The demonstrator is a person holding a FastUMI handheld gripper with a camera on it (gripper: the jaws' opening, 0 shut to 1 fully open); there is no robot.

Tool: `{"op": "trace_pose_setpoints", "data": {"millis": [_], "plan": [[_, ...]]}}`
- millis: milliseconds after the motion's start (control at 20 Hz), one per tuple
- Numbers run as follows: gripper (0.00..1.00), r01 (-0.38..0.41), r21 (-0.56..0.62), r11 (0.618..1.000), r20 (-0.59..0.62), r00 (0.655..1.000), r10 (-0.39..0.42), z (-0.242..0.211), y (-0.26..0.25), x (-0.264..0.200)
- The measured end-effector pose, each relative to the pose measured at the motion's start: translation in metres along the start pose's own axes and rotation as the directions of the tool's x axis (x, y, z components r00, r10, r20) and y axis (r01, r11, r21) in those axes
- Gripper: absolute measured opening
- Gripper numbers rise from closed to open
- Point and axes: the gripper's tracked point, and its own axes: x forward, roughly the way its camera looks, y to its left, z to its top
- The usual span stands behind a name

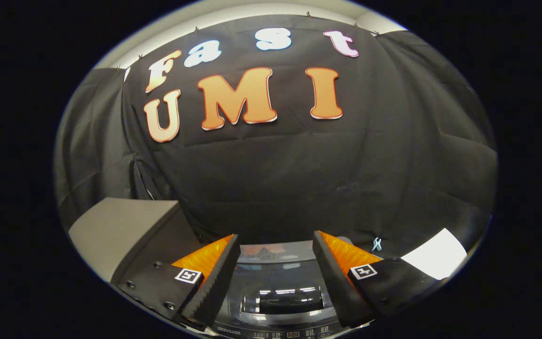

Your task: Put the clothes into the washing machine and then close the washing machine lid.

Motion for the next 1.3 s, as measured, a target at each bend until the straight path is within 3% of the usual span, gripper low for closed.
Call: {"op": "trace_pose_setpoints", "data": {"millis": [450,650,900,1300], "plan": [[0.99,-0.006,-0.038,0.999,0.202,0.979,0.014,0.107,-0.006,-0.085],[0.99,0.024,-0.055,0.998,0.242,0.97,-0.01,0.124,-0.028,-0.12],[0.99,0.008,0.013,1.0,0.277,0.961,-0.011,0.139,-0.042,-0.153],[0.99,0.041,0.049,0.998,0.293,0.954,-0.054,0.137,-0.068,-0.175]]}}
